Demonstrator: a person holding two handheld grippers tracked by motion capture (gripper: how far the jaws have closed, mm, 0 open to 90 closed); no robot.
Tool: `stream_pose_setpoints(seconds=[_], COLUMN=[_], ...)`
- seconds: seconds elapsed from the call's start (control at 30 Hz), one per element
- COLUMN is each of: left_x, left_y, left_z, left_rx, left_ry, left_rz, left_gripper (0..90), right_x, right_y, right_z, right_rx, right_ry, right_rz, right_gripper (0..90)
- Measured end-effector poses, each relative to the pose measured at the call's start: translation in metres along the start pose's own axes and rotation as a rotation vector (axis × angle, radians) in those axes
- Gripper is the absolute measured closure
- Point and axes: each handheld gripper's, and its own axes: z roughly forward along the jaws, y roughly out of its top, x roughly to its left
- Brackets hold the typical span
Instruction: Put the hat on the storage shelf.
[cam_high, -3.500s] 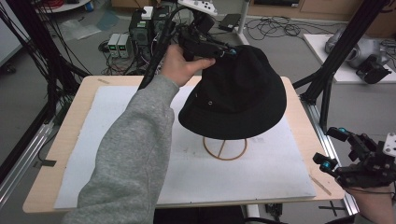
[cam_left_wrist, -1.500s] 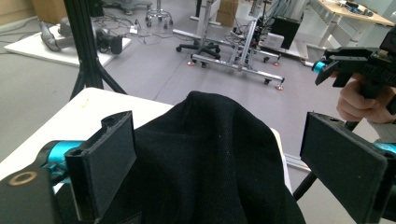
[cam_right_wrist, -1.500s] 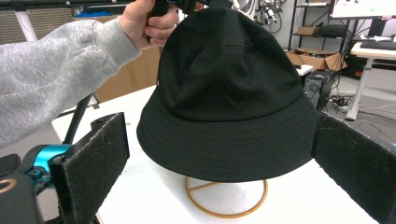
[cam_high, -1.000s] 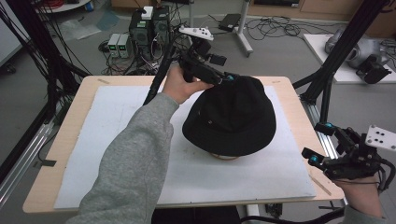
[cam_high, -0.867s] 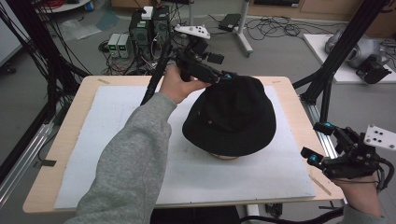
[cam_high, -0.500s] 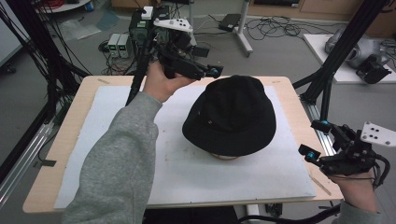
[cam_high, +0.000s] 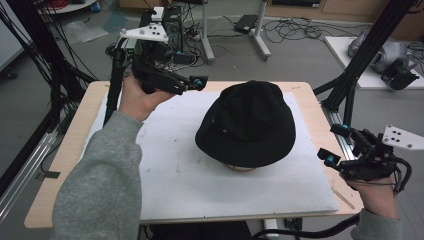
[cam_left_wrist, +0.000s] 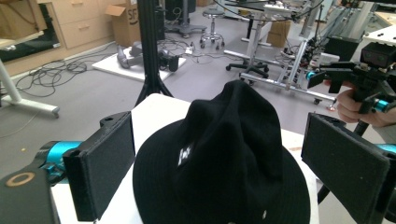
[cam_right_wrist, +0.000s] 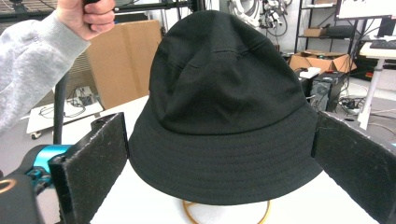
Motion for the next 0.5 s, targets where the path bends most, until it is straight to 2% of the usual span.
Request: stream_pose_setpoints(seconds=[0.07, 0.1, 0.2, 0.5], left_x=[0.0, -0.001, 0.0, -0.005], left_y=[-0.002, -0.006, -0.012, -0.029], left_z=[-0.003, -0.011, -0.021, -0.041], left_rx=[0.001, -0.008, -0.014, -0.019], left_ry=[0.005, 0.018, 0.024, 0.046], left_rz=[0.0, -0.005, -0.012, -0.015], left_gripper=[10.2, 10.2, 10.2, 10.2], right_x=[-0.001, -0.001, -0.003, -0.007], right_y=[0.0, 0.0, 0.0, 0.001], right_z=[0.001, 0.001, 0.001, 0.002], right_rx=[-0.001, -0.003, -0.005, -0.022], right_ry=[0.002, 0.0, 0.001, 0.006], right_rz=[0.0, 0.003, 0.006, 0.011], right_gripper=[3.3, 3.3, 3.3, 3.3])
